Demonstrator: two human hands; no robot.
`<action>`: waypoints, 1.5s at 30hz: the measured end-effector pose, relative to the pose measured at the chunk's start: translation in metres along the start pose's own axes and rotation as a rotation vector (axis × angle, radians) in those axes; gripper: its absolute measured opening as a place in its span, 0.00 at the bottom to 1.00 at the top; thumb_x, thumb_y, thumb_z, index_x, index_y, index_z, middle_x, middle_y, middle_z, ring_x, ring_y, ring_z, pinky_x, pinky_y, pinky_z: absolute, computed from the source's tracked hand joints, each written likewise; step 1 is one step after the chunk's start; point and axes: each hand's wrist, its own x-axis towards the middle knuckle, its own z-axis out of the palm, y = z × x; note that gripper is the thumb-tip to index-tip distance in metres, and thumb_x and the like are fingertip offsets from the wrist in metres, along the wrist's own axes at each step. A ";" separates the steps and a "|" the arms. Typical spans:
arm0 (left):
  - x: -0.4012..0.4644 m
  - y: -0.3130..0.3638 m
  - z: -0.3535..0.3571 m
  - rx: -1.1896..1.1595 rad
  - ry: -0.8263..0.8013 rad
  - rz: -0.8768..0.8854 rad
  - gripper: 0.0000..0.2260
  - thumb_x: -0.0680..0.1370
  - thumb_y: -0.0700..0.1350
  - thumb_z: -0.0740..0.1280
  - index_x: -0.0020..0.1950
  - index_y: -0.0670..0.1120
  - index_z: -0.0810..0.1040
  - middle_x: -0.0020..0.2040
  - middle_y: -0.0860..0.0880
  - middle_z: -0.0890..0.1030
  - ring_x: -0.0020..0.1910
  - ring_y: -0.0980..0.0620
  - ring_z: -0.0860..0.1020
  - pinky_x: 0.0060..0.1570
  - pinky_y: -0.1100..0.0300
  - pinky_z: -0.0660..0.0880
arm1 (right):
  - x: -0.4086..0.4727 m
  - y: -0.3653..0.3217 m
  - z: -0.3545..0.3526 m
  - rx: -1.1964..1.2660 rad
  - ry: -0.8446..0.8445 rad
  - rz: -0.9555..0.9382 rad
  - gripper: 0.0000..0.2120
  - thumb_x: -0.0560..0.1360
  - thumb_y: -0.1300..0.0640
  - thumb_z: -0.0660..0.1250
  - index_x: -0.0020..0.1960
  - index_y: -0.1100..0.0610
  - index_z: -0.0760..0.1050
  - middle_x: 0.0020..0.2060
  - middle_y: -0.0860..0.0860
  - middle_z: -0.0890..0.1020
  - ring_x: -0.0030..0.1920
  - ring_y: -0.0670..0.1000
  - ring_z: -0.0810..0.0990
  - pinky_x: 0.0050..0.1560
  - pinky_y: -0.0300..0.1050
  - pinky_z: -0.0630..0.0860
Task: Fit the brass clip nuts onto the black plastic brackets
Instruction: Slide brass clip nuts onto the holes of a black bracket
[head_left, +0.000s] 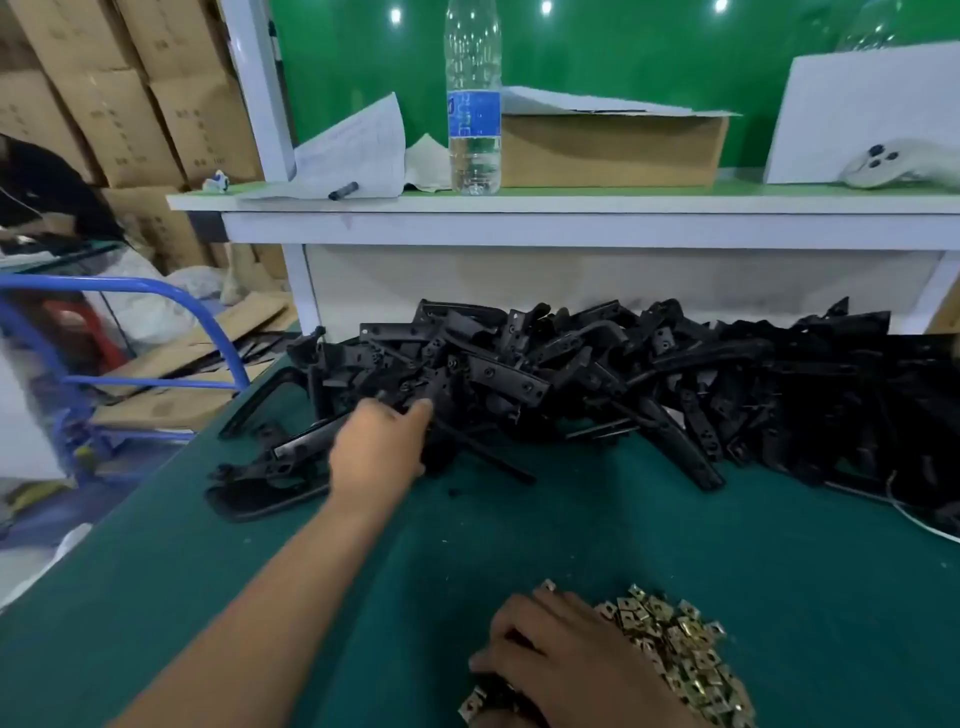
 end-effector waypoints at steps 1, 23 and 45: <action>0.003 0.007 0.014 -0.006 -0.057 -0.084 0.20 0.80 0.59 0.68 0.49 0.41 0.76 0.30 0.46 0.81 0.31 0.48 0.84 0.34 0.54 0.78 | -0.001 0.001 -0.001 -0.023 -0.018 -0.002 0.06 0.83 0.39 0.60 0.55 0.34 0.76 0.48 0.38 0.76 0.49 0.39 0.77 0.51 0.33 0.77; -0.053 -0.051 -0.010 -0.193 -0.356 0.234 0.11 0.80 0.37 0.69 0.61 0.47 0.81 0.42 0.49 0.82 0.31 0.50 0.78 0.31 0.59 0.76 | -0.006 0.008 -0.012 0.227 -0.029 0.324 0.11 0.80 0.37 0.67 0.51 0.44 0.75 0.49 0.37 0.73 0.54 0.39 0.68 0.58 0.37 0.64; -0.102 -0.055 0.016 0.419 -0.328 0.935 0.36 0.78 0.52 0.62 0.83 0.61 0.50 0.57 0.58 0.72 0.48 0.52 0.75 0.36 0.51 0.78 | -0.008 0.027 -0.018 1.608 0.668 0.795 0.10 0.74 0.61 0.76 0.55 0.60 0.85 0.50 0.62 0.87 0.50 0.59 0.88 0.50 0.47 0.84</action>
